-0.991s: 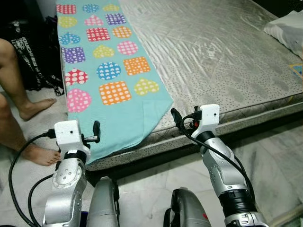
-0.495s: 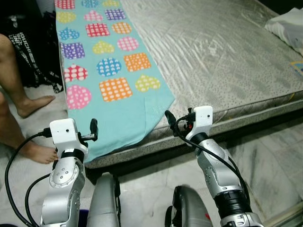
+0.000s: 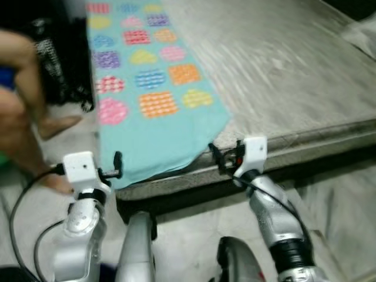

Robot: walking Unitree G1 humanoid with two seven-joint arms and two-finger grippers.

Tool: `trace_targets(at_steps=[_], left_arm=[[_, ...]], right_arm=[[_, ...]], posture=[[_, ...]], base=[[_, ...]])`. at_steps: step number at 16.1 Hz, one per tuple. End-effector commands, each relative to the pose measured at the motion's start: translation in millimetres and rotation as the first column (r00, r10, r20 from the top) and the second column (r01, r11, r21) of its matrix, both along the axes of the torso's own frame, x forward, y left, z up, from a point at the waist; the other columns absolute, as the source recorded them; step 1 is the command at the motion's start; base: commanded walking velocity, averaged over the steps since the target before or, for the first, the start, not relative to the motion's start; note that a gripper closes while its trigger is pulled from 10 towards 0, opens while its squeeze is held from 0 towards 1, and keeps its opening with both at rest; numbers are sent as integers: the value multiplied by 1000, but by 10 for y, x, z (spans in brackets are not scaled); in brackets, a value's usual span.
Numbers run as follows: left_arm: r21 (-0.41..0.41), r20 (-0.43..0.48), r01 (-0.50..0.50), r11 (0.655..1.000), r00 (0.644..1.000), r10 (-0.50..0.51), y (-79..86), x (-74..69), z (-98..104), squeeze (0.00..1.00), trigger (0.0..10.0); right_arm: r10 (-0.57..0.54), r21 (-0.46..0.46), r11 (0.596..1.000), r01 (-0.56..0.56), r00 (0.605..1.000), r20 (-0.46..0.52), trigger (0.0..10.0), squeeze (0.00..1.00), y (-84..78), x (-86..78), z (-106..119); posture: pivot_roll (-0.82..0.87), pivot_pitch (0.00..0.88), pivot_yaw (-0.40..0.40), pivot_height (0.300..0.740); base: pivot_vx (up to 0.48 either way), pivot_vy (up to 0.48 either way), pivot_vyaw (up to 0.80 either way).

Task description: Clean up the room

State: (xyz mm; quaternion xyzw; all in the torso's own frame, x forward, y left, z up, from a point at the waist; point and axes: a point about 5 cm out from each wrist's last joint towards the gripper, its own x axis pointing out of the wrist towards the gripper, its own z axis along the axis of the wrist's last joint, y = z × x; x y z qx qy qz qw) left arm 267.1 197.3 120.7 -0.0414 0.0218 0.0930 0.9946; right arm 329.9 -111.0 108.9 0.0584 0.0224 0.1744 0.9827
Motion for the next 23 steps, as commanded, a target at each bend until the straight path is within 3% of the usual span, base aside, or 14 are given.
trace_targets(at_steps=[1,14,18,23], left_arm=[[-3,16,15,1000,1000,-15,-40,23,41,0,10000],[-16,16,35,999,999,-35,-87,44,35,0,10000],[-8,2,12,1000,1000,-12,-115,47,20,0,10000],[-14,4,16,1000,1000,-16,-96,68,18,0,10000]], right_arm=[[-8,-5,1000,8,1000,17,10000,0,-57,20,45],[15,-7,1000,-15,1000,18,10000,0,-36,9,39],[34,-11,999,-34,999,18,10000,0,-45,12,44],[57,-19,998,-57,998,29,10000,0,-32,3,56]], posture=[[75,196,-58,594],[73,198,-55,594],[72,210,-55,594],[71,219,-54,594]], base=[[337,0,0],[336,0,105],[0,0,0],[0,0,772]])
